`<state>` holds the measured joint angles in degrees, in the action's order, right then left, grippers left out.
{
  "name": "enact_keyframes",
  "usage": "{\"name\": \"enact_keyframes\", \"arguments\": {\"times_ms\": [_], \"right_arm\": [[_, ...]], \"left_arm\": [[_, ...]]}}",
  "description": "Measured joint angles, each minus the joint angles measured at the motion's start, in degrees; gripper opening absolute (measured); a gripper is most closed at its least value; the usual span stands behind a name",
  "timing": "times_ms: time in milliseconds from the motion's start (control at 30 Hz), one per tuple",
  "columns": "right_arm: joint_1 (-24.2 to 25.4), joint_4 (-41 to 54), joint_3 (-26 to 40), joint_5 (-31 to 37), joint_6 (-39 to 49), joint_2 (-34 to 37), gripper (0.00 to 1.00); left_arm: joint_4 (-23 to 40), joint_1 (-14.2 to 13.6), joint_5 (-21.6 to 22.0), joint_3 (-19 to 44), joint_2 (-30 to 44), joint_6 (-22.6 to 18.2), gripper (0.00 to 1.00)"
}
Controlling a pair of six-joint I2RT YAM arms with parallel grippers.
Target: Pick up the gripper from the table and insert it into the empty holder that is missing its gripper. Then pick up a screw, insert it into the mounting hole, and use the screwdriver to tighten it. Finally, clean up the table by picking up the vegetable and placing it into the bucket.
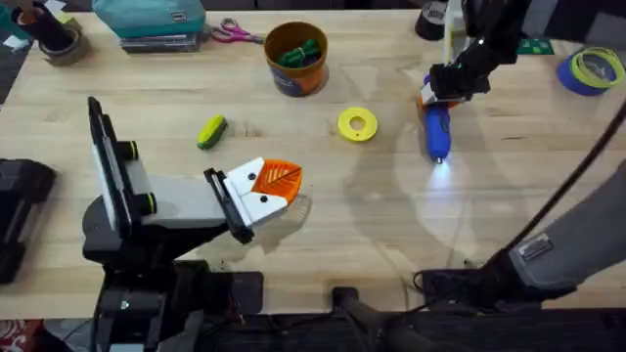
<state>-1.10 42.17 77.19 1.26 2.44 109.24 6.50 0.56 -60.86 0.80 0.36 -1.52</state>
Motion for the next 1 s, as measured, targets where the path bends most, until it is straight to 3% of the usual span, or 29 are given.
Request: {"name": "enact_keyframes", "arguments": {"times_ms": [133, 433, 700, 933, 1000], "right_arm": [[-0.14, 0.01, 0.05, -0.5, -0.87, -4.96, 0.025], [-1.02, -3.12, 2.79, -0.99, -2.69, -24.34, 0.025], [-8.42, -13.25, 2.82, -2.33, -2.93, -36.27, 0.025], [-15.02, -22.04, 2.82, -7.05, -3.15, -40.52, 0.025], [-17.86, -26.49, 2.82, -11.47, -3.55, -40.53, 0.025]], "left_arm": [[-0.02, 0.0, 0.0, 0.0, 0.0, 0.0, 0.014], [0.0, 0.0, 0.02, 0.0, 0.0, 0.0, 0.014], [-0.02, 0.0, 0.0, 0.0, 0.0, 0.0, 0.014], [0.0, 0.0, 0.02, 0.0, 0.0, 0.0, 0.014], [0.0, 0.0, 0.01, 0.0, 0.0, 0.0, 0.014]]}}
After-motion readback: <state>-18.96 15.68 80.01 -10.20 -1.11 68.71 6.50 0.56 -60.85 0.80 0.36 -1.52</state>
